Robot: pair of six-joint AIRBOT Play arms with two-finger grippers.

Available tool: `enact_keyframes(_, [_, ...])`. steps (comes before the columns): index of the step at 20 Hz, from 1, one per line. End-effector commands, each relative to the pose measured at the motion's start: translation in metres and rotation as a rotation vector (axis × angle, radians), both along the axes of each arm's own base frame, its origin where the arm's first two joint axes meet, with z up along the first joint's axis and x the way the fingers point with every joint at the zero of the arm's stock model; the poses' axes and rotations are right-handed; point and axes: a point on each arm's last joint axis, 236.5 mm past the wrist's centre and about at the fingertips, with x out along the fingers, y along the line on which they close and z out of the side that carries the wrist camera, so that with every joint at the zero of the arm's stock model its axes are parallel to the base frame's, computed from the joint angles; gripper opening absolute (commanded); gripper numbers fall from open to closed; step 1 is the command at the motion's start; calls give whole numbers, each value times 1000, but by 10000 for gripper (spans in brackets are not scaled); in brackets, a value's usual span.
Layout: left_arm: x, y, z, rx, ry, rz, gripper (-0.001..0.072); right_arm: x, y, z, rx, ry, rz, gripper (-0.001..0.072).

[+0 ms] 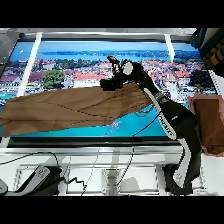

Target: Fold the clothes and pants, and hang the long-sleeved shirts on hangers.

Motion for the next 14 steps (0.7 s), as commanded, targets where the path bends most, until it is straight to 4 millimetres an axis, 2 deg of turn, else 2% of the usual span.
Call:
enact_keyframes(1, [41, -25, -21, -186, -427, 96, 453, -2, -1, -1, -7, 8, 7, 29])
enact_keyframes(2, [53, -21, -16, -206, -537, 140, 616, -2, -1, -1, -6, 7, 5, 29])
enact_keyframes(3, [57, -14, -16, -220, -602, 201, 708, -1, -1, -1, -4, 4, 4, 29])
enact_keyframes(11, [52, 0, -79, -327, -562, 337, 705, 3, 1, 1, 4, -13, -7, 29])
enact_keyframes(14, [57, 9, -93, -343, -592, 396, 705, 6, 1, 2, 9, -21, -12, 29])
